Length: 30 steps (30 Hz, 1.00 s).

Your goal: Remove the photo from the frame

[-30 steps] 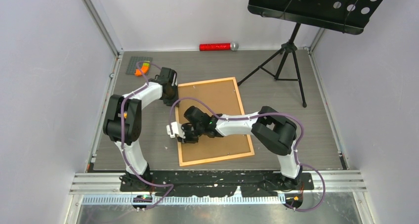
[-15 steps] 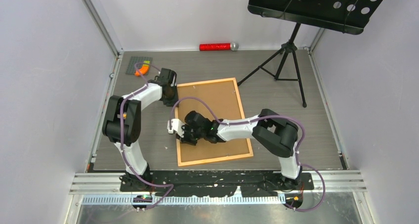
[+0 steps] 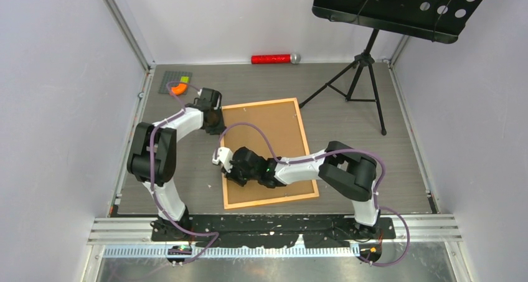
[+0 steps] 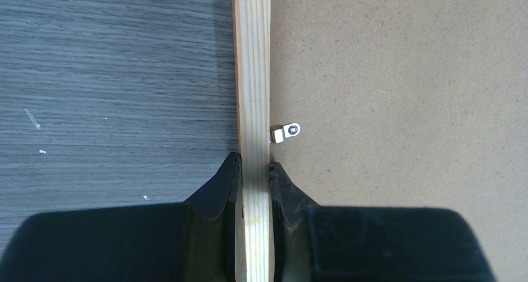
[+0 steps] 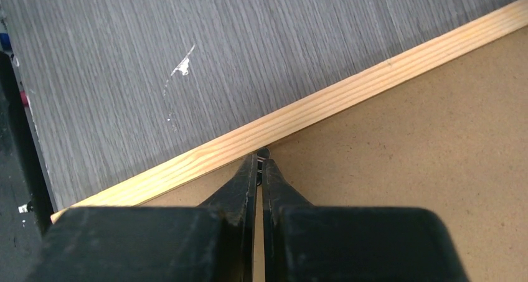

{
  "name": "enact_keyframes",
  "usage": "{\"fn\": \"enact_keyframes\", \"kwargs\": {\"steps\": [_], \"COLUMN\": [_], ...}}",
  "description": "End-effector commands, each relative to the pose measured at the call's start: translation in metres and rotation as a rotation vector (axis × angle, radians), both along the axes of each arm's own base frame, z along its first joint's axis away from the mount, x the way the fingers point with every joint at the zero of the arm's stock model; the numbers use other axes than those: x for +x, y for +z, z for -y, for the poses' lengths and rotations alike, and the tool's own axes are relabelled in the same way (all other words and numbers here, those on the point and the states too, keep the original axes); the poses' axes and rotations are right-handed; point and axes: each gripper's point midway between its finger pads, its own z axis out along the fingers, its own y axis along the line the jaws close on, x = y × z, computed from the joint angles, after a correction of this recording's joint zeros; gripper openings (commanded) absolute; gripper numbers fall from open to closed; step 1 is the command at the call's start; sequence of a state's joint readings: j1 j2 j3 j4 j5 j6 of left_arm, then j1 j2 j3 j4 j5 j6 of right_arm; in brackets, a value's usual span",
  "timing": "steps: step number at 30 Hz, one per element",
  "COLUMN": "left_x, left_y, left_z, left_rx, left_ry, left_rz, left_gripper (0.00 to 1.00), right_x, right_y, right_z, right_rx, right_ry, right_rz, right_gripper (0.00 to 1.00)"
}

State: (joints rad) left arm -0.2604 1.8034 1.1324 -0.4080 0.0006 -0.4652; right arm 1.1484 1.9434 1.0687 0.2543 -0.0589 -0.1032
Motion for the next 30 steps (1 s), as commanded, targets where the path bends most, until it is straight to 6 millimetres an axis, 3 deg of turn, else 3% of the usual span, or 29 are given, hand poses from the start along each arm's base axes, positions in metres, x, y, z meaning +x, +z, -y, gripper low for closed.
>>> {"fn": "enact_keyframes", "kwargs": {"steps": [1, 9, 17, 23, 26, 27, 30], "left_x": [-0.058, -0.069, -0.073, -0.071, -0.070, -0.069, -0.069], "left_y": [-0.013, -0.014, -0.011, -0.006, -0.004, -0.003, -0.003], "left_z": [-0.001, -0.008, -0.007, 0.000, 0.002, 0.002, 0.008], "left_rx": [-0.002, 0.007, -0.007, -0.042, -0.046, -0.047, -0.067], "left_ry": [-0.016, 0.057, 0.095, 0.062, 0.026, 0.015, -0.037], "left_rz": [-0.199, -0.212, -0.218, -0.205, -0.195, -0.196, -0.192], "left_gripper": [0.00, 0.00, 0.00, 0.00, 0.00, 0.00, 0.00], "right_x": [0.057, 0.068, 0.066, 0.062, 0.061, 0.058, 0.060], "right_y": [-0.036, -0.035, -0.039, -0.022, -0.004, -0.001, 0.024], "right_z": [0.057, 0.090, 0.114, 0.107, 0.093, 0.087, 0.071], "right_rx": [-0.206, -0.235, -0.265, -0.208, -0.156, -0.145, -0.039], "right_ry": [-0.317, -0.647, -0.781, -0.750, -0.667, -0.624, -0.557], "right_rz": [0.095, 0.042, 0.024, -0.004, 0.003, -0.003, 0.023], "right_gripper": [0.05, 0.05, 0.05, 0.05, 0.06, 0.08, 0.28]}}
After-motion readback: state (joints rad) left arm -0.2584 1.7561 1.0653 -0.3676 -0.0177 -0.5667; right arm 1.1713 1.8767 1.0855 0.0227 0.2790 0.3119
